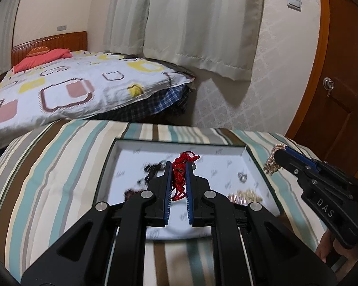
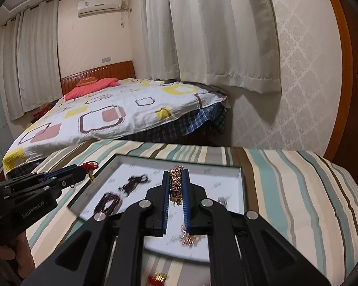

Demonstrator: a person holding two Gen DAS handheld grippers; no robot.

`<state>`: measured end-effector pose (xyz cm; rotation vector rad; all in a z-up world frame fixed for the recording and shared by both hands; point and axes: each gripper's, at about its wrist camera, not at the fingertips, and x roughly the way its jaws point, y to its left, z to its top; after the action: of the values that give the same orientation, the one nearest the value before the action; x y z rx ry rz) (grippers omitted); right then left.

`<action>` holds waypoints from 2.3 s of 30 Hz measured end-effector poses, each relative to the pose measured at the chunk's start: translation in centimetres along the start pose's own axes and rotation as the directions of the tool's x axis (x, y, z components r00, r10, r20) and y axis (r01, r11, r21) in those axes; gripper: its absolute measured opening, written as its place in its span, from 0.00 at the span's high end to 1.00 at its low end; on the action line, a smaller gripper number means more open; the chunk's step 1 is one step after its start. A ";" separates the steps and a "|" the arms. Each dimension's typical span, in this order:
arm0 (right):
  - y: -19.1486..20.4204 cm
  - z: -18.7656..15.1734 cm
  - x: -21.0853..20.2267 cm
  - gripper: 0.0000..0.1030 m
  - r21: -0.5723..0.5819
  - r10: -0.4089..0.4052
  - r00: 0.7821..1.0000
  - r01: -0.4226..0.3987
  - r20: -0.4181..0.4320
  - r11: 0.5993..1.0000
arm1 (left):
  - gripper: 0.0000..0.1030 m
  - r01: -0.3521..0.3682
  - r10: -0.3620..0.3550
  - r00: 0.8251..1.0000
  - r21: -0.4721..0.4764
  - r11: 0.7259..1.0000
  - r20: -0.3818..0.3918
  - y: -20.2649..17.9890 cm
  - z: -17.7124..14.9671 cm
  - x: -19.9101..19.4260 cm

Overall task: Organize jewelry
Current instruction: 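Release the red tassel in the box with left tool while right tool places the gold brooch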

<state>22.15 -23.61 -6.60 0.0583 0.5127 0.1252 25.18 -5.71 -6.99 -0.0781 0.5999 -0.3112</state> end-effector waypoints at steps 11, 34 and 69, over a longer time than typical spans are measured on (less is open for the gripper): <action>-2.0 -1.7 6.6 0.90 0.015 -0.016 0.995 0.017 -0.099 1.000 | 0.90 -0.021 0.021 0.992 0.004 1.000 -0.125 0.0 0.0 9.4; -4.0 -3.9 11.8 0.90 0.060 -0.035 0.957 0.054 -0.288 0.997 | 0.89 -0.040 0.047 0.958 0.032 0.999 -0.281 0.0 -2.0 15.7; -4.1 -2.9 11.0 0.69 0.082 -0.022 0.963 0.046 -0.270 0.996 | 0.44 -0.031 0.028 0.958 -0.006 1.000 -0.286 0.3 -1.6 15.3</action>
<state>30.68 -26.16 -14.78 0.1196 0.7908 0.0765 36.24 -10.13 -16.68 -0.0343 0.8893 -0.2927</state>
